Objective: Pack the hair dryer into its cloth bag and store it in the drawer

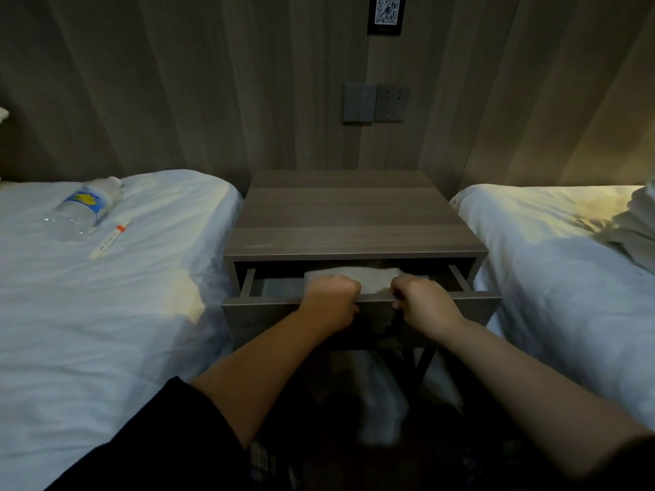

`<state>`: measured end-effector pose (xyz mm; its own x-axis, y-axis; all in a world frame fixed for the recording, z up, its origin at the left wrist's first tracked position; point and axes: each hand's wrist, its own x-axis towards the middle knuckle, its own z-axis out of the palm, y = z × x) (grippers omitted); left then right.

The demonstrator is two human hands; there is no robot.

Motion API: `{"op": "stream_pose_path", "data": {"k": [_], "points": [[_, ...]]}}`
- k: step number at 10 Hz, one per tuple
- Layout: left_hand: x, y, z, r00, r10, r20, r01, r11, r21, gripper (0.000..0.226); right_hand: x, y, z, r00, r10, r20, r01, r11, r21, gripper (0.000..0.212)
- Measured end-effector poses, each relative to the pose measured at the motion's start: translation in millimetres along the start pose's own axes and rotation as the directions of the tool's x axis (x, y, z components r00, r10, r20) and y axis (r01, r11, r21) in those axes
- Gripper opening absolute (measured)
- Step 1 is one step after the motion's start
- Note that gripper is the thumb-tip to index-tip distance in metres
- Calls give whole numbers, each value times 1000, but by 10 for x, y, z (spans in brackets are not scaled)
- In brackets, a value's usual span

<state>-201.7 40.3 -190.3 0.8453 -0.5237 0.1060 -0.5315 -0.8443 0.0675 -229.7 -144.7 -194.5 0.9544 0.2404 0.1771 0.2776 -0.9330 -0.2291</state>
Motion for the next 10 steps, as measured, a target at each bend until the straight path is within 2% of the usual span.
{"op": "stream_pose_path", "data": {"k": [1,2,3,4,5,6,7,8,9,10], "points": [[195,-140,47,995,45,-92,-37,996,87,59,206,65,75,992,-41,-118,29,995,-99,33],[461,-297,23,997,-40,-67,48,991,126,87,480,160,46,994,6,-107,-27,980,-197,74],[693,-496,32,993,-114,33,109,985,132,93,747,289,56,995,104,7,-101,973,-207,91],[779,-637,96,986,-145,85,134,984,119,91,848,362,141,993,120,-15,-120,962,-245,89],[760,-650,216,992,-118,-46,123,984,125,86,840,430,277,983,53,-174,-97,962,-254,83],[754,-654,276,986,-97,-137,113,986,119,83,833,441,350,971,51,-234,-104,970,-218,81],[779,-668,298,987,-87,-138,103,989,111,79,845,470,395,959,32,-283,-103,966,-238,79],[764,-662,289,985,-98,-144,111,990,90,79,830,411,338,974,67,-218,-118,966,-232,79],[753,-664,286,982,-97,-163,112,990,89,81,829,400,229,994,70,-87,-88,971,-224,85],[748,-658,278,984,-109,-142,123,988,96,82,828,272,-213,991,135,0,-133,973,189,84]]}}
